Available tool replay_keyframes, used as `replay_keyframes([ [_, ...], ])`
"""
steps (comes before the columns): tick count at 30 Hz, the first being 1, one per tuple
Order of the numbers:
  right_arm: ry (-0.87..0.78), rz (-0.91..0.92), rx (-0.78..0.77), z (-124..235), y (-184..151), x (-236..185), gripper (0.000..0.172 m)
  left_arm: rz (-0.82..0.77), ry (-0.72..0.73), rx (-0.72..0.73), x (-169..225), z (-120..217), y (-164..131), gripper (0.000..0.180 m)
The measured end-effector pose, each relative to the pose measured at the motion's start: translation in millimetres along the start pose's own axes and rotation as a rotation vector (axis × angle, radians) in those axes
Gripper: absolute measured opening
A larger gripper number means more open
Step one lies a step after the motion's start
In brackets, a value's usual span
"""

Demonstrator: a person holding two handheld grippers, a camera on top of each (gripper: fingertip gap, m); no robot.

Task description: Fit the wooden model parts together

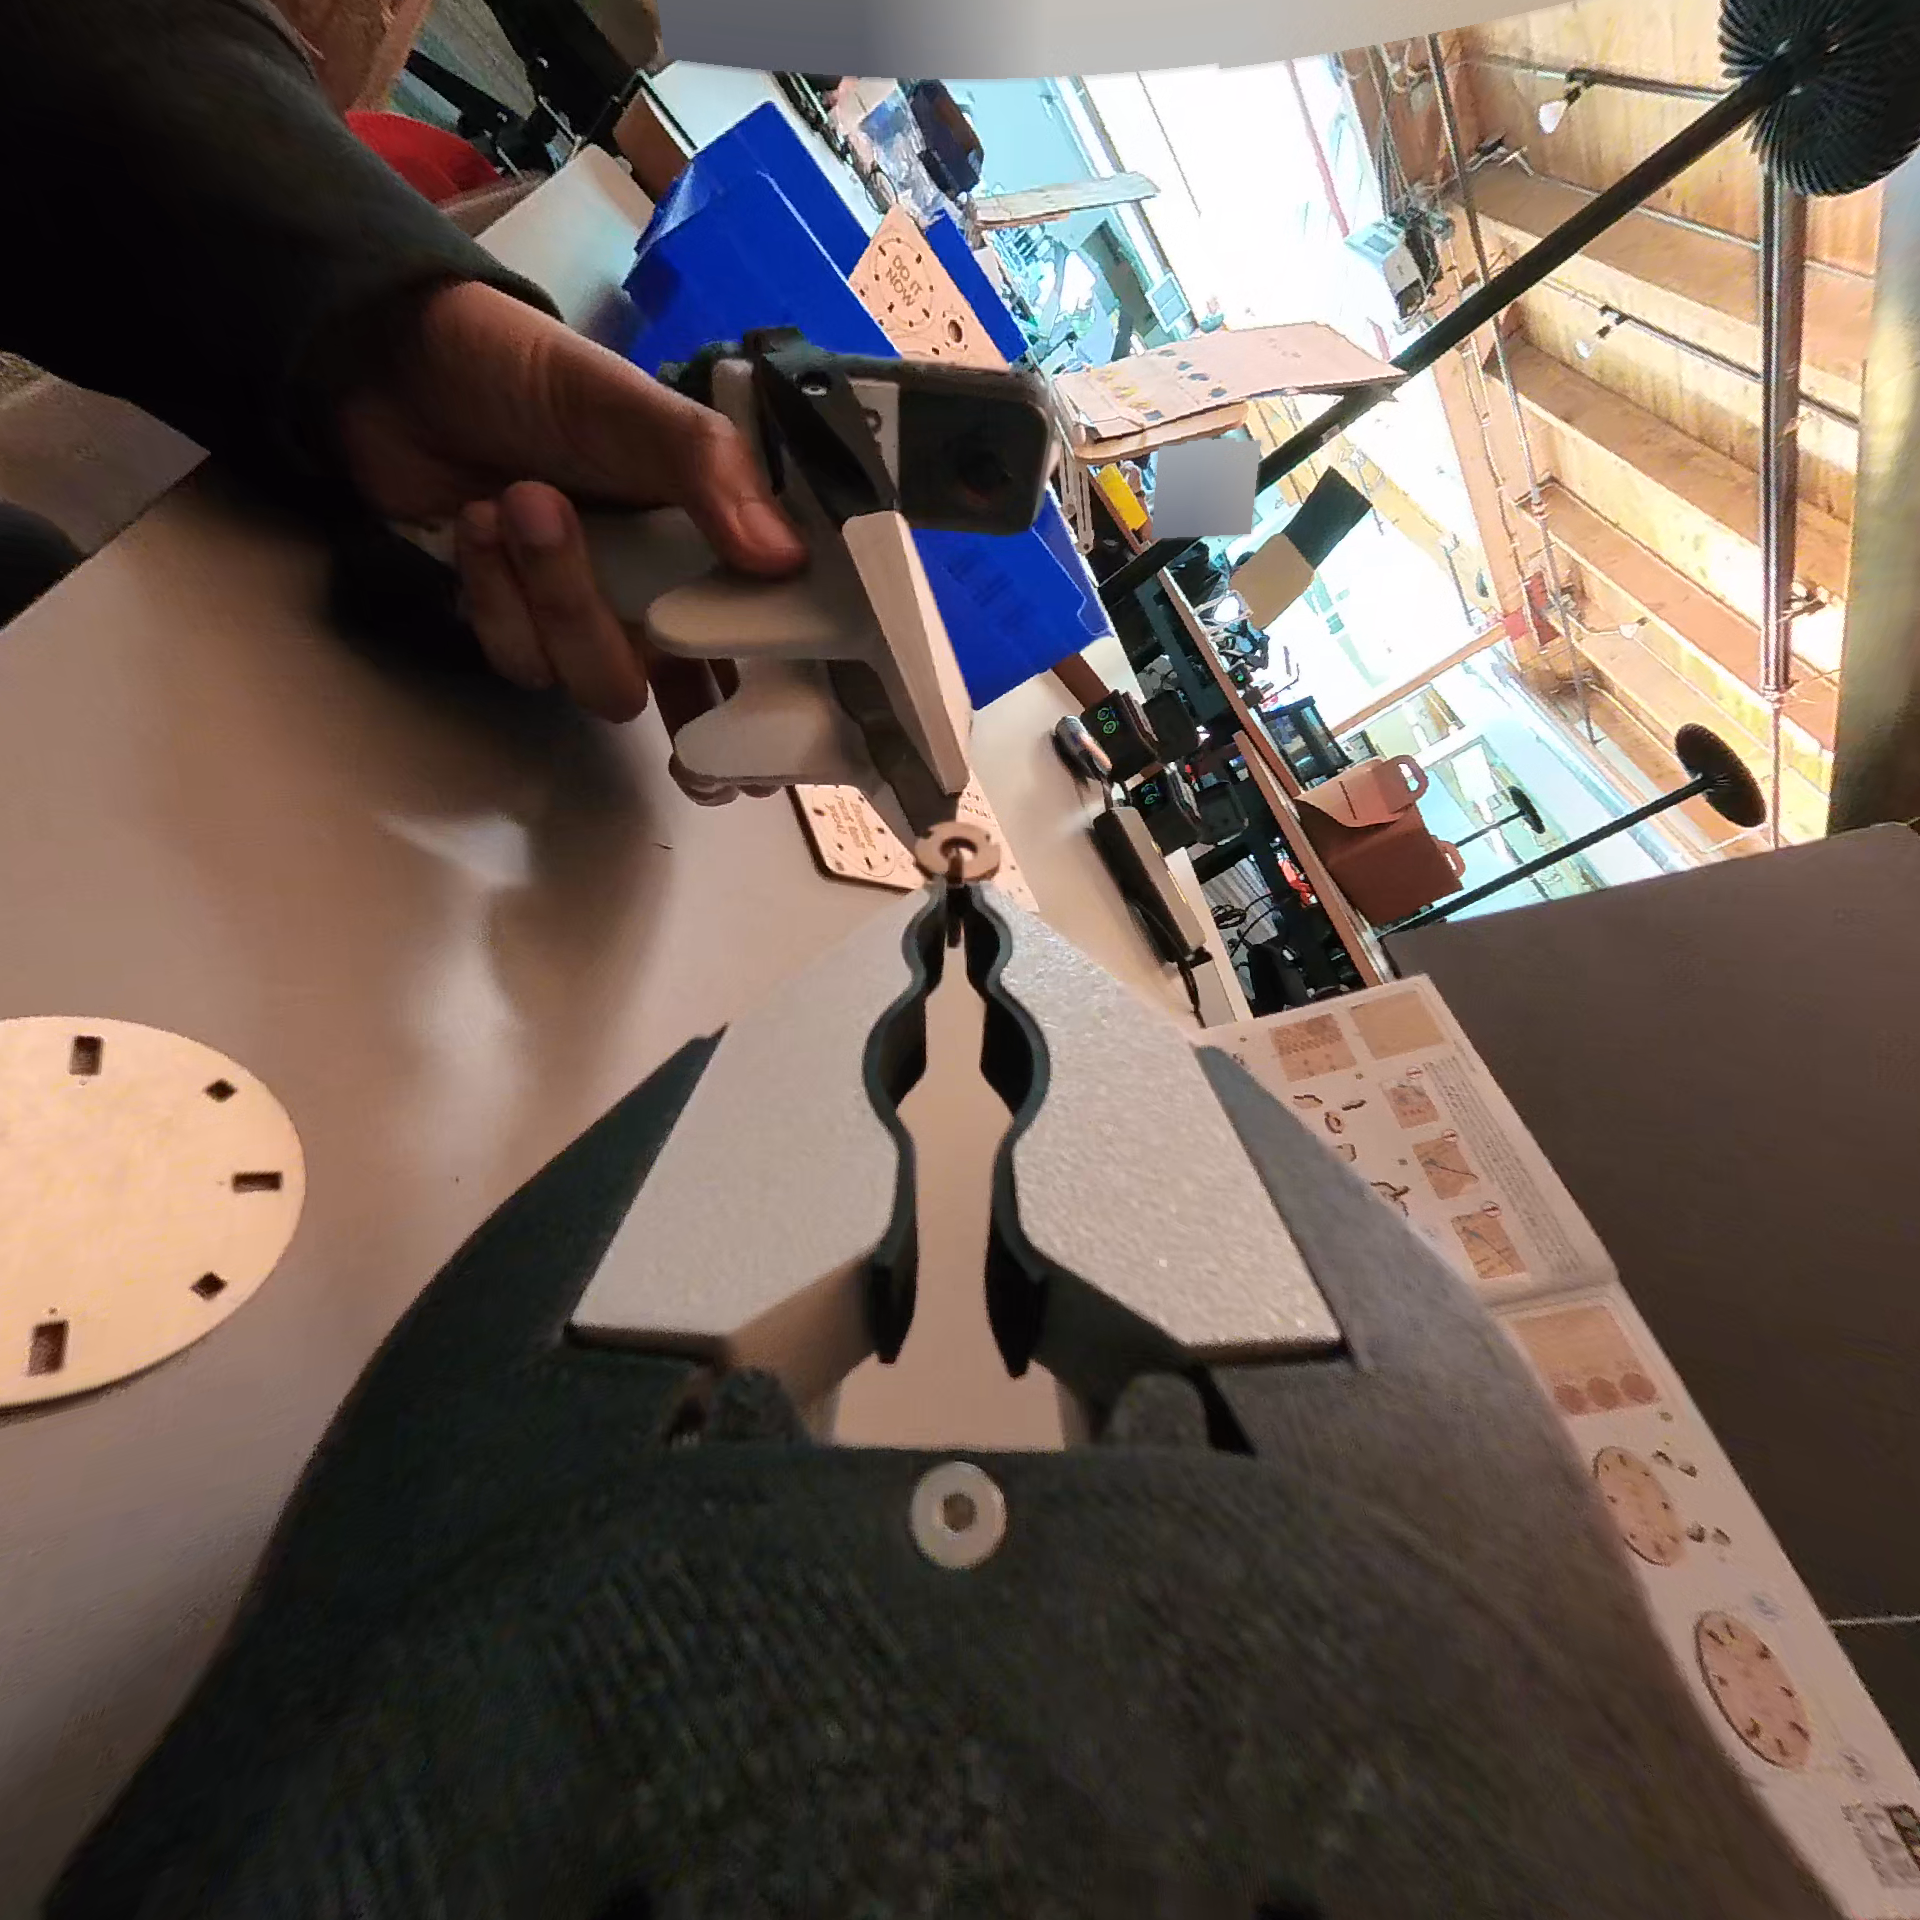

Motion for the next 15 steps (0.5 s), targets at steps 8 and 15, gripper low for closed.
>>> replay_keyframes([
  [8, 0.003, -0.052, -0.004, -1, -1, -1, 0.002, 0.005, -0.05, -0.02, 6, -2, -3, 0.001],
  [15, -0.022, -0.225, -0.077, -3, -16, 10, 0.045, -0.07, 0.039, 0.159, -2, 15, 21, 0.002],
])
Point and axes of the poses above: each gripper's, where its closed fingertips meet, z back along the fingers, y out of its top, x = y × z across the jaws, the point moved 2 cm from there along z, back along the fingers, and after that the axes turned 6 degrees about -y, right-handed, at the moved point
